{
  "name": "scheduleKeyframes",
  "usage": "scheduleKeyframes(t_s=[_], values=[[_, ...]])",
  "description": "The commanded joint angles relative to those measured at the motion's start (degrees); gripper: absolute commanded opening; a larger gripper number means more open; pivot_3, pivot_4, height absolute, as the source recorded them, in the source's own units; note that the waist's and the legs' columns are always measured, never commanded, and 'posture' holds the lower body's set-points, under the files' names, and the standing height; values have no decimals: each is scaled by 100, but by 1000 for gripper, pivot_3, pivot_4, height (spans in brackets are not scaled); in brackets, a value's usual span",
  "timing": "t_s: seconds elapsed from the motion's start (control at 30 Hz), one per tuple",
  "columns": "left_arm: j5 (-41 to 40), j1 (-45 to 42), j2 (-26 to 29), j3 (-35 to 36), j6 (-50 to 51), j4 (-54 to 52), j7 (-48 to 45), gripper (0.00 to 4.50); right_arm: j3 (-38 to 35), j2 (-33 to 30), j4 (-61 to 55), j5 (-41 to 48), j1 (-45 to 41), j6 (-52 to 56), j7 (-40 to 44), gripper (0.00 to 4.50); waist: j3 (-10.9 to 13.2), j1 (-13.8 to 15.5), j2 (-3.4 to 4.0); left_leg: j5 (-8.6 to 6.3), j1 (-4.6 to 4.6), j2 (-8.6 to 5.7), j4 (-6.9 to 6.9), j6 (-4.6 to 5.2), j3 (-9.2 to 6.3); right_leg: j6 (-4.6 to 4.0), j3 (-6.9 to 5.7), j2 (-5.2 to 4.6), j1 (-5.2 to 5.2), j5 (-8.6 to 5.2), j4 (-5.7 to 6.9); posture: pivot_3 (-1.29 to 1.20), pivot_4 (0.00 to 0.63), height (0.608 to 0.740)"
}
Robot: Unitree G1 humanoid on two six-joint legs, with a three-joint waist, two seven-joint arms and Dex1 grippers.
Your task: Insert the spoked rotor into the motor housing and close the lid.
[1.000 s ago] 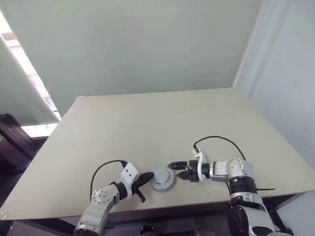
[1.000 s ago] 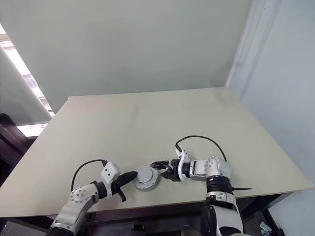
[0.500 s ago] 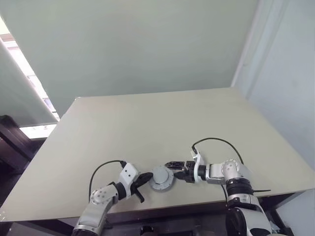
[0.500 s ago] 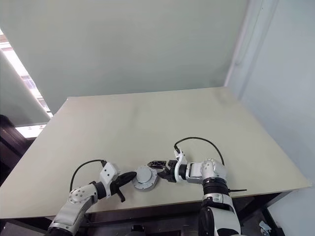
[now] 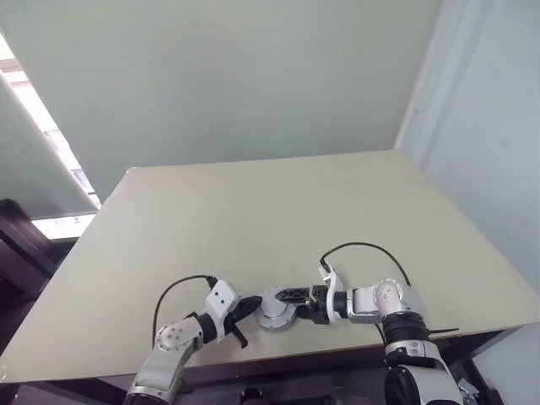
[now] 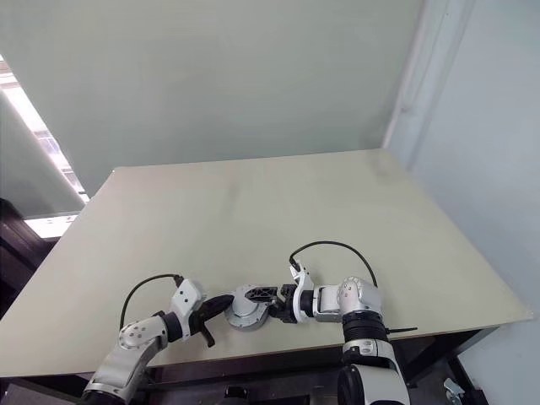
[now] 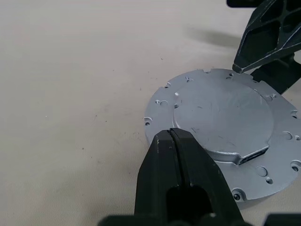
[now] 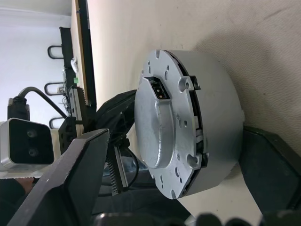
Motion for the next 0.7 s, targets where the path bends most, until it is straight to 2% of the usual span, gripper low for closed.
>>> scheduleKeyframes(t_s=[0.03,0.17,0.7], values=[[133,27,-88,-357,60,65,-136,0,16,217,68,296,-39,184,78,3590,0,1,0,0,-2,0,0,0,0,0,0,0,-2,0,0,0,0,740],[147,21,-105,-363,48,84,-135,0,-114,211,142,346,-63,213,86,2284,0,-2,0,0,-7,-1,0,0,1,5,1,0,-7,3,0,0,0,740],[167,-14,-114,-373,19,101,-141,0,-260,299,43,530,4,167,149,2192,0,-3,0,0,-5,2,3,0,1,9,1,2,-6,5,2,0,0,740]])
